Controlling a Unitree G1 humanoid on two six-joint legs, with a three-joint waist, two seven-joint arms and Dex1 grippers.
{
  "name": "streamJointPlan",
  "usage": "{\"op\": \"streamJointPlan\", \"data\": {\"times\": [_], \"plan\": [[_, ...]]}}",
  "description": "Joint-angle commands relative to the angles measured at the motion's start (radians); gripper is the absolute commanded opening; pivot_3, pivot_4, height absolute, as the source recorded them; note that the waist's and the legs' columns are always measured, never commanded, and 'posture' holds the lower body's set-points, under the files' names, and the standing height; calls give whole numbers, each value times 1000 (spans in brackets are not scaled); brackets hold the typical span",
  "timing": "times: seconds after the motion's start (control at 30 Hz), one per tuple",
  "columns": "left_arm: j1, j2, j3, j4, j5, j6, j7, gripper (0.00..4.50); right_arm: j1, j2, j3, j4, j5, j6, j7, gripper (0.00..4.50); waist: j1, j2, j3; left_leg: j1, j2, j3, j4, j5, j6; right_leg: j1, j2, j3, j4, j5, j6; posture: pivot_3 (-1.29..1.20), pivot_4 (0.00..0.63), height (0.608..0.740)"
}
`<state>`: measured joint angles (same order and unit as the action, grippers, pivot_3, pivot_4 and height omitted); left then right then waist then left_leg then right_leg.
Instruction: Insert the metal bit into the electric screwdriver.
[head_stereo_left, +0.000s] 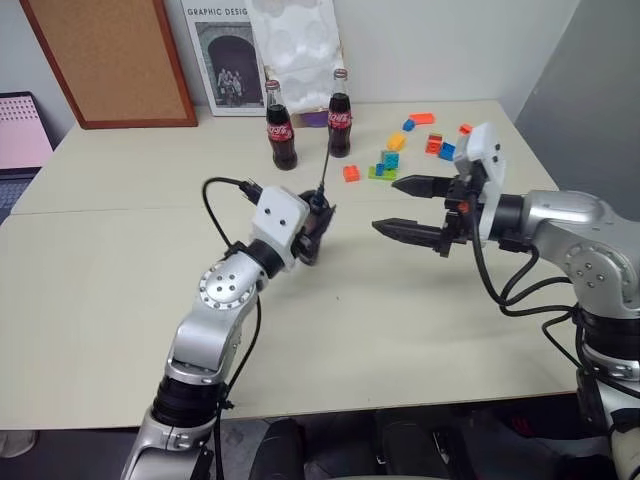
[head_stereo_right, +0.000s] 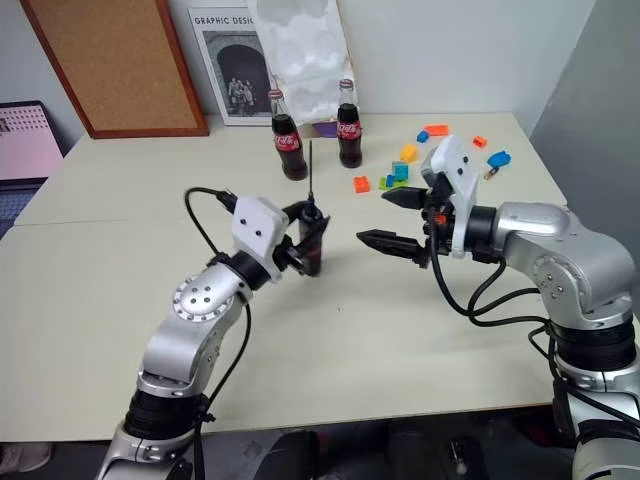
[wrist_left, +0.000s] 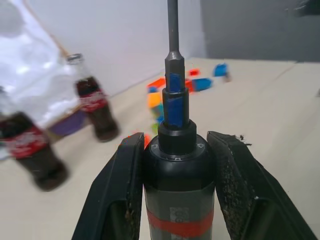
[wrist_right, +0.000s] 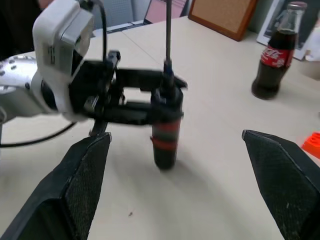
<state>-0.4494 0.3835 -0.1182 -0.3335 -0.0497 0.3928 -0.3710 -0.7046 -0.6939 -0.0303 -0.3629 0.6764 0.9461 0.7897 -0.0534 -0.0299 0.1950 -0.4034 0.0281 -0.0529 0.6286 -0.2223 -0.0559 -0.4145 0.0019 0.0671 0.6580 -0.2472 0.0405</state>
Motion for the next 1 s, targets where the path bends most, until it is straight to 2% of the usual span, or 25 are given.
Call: {"op": "streamJointPlan", "data": {"times": [0.03, 0.13, 0.27, 0.4, 0.53, 0.8, 0.83, 0.9, 1.0], "plan": [[-133, 111, -43, 68, 142, -20, -32, 1619, 30, -78, -46, -66, -13, -59, 46, 4409, 4, -1, 1, -1, 0, 0, 0, 0, 0, -1, 0, 0, -1, 0, 0, 0, 150, 740], [-217, 245, -176, 210, 299, -84, -134, 1619, 64, -183, -32, -79, -95, -138, 85, 4409, 9, -1, 1, -3, -1, 0, 0, 0, 0, -2, -1, 0, -2, 0, 1, 0, 150, 740], [-324, 300, -326, 395, 449, -214, -219, 1619, 82, -255, -37, -103, -88, -170, 148, 4409, 14, -1, 1, -7, -1, 2, -1, 0, 0, -7, -1, 0, -3, 0, 1, 0, 150, 740], [-430, 246, -392, 591, 479, -294, -295, 1618, 98, -262, -19, -137, -72, -174, 179, 4409, 22, -1, 1, -13, 0, 0, 0, 0, 0, -11, -1, -1, -4, 0, 1, 0, 150, 740], [-519, 169, -492, 813, 516, -381, -432, 1618, 135, -262, 43, -142, -128, -208, 187, 4409, 25, -2, 1, -13, -1, 0, 1, 0, 0, -10, -1, -2, -4, 0, 1, 0, 150, 740], [-548, 83, -518, 1001, 547, -462, -552, 1618, 148, -268, 80, -140, -165, -251, 218, 4409, 24, -1, 1, -11, -1, 0, 1, 0, 0, -9, -1, -1, -1, 0, 1, 0, 150, 740], [-548, 79, -525, 1014, 558, -472, -562, 2318, 147, -267, 82, -138, -168, -254, 220, 4409, 24, -1, 0, -11, -1, 0, 1, 0, 0, -9, -1, -1, -1, 0, 1, 0, 150, 740], [-542, 61, -507, 1028, 545, -461, -573, 2467, 147, -263, 81, -134, -170, -256, 224, 4409, 24, 0, 0, -10, -1, 0, 2, 0, 0, -7, -1, -1, -1, 0, 1, 0, 150, 740], [-542, 51, -488, 1027, 543, -469, -579, 3130, 151, -265, 82, -125, -180, -267, 232, 4409, 25, 0, 0, -7, -1, 0, 2, 0, 0, -5, -2, -1, 0, 0, 1, 0, 150, 740]]}}
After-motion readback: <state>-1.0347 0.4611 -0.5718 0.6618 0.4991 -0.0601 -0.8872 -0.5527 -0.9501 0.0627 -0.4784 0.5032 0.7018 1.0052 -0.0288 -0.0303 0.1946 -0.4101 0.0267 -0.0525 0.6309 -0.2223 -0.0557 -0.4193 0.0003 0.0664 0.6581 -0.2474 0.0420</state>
